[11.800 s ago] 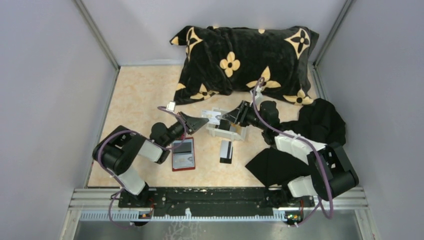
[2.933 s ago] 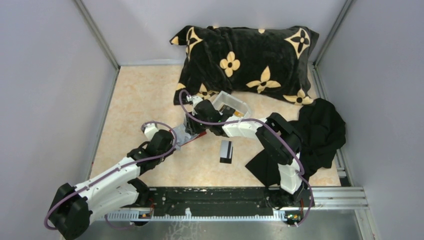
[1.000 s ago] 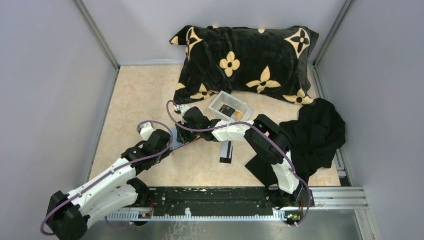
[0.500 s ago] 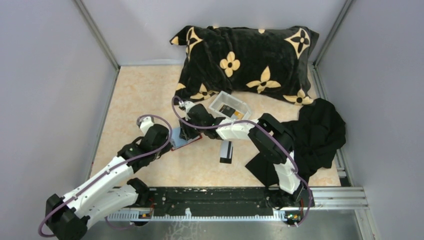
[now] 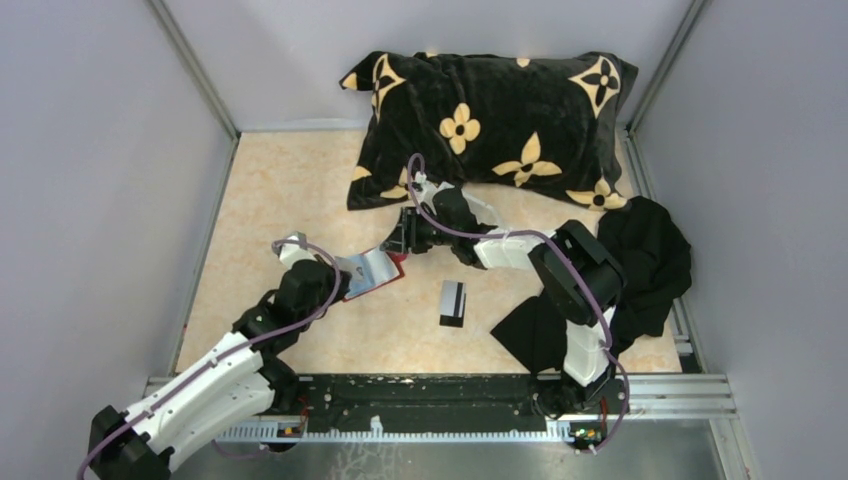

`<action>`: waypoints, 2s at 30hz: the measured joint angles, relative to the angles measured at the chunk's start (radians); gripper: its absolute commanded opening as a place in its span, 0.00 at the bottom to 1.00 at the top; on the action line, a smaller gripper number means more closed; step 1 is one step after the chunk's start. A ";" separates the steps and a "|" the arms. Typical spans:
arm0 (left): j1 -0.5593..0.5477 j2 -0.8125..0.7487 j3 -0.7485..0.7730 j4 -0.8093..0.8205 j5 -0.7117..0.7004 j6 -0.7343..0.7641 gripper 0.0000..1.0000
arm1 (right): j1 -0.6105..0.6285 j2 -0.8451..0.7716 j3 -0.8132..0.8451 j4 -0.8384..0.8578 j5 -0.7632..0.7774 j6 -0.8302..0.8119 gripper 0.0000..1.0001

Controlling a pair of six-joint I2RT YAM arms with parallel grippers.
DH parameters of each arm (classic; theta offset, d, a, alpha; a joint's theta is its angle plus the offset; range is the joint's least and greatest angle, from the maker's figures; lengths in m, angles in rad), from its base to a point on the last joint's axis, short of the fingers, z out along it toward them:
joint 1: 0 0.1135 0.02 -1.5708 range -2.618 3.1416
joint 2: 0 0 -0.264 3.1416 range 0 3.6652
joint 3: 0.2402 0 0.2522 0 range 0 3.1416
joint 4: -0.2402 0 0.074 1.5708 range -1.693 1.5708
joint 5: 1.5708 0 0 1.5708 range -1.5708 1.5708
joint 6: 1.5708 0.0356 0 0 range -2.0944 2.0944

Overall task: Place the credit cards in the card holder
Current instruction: Turn over the card slot in the card holder, then insert the credit card into the card holder.

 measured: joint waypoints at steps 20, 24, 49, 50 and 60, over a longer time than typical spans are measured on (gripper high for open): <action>0.000 -0.191 -0.194 0.305 0.026 -0.028 0.00 | -0.009 0.034 -0.094 0.351 -0.246 0.307 0.45; 0.000 -0.236 -0.234 0.345 0.033 -0.035 0.00 | -0.009 0.042 -0.114 0.379 -0.266 0.314 0.45; 0.010 -0.109 -0.257 0.549 0.193 -0.096 0.00 | -0.048 0.178 -0.167 0.783 -0.386 0.534 0.00; 0.012 -0.100 -0.257 0.549 0.195 -0.100 0.04 | -0.051 0.182 -0.172 0.798 -0.388 0.547 0.00; 0.019 -0.177 -0.274 0.518 0.174 -0.165 0.55 | -0.058 0.170 -0.223 0.912 -0.388 0.605 0.00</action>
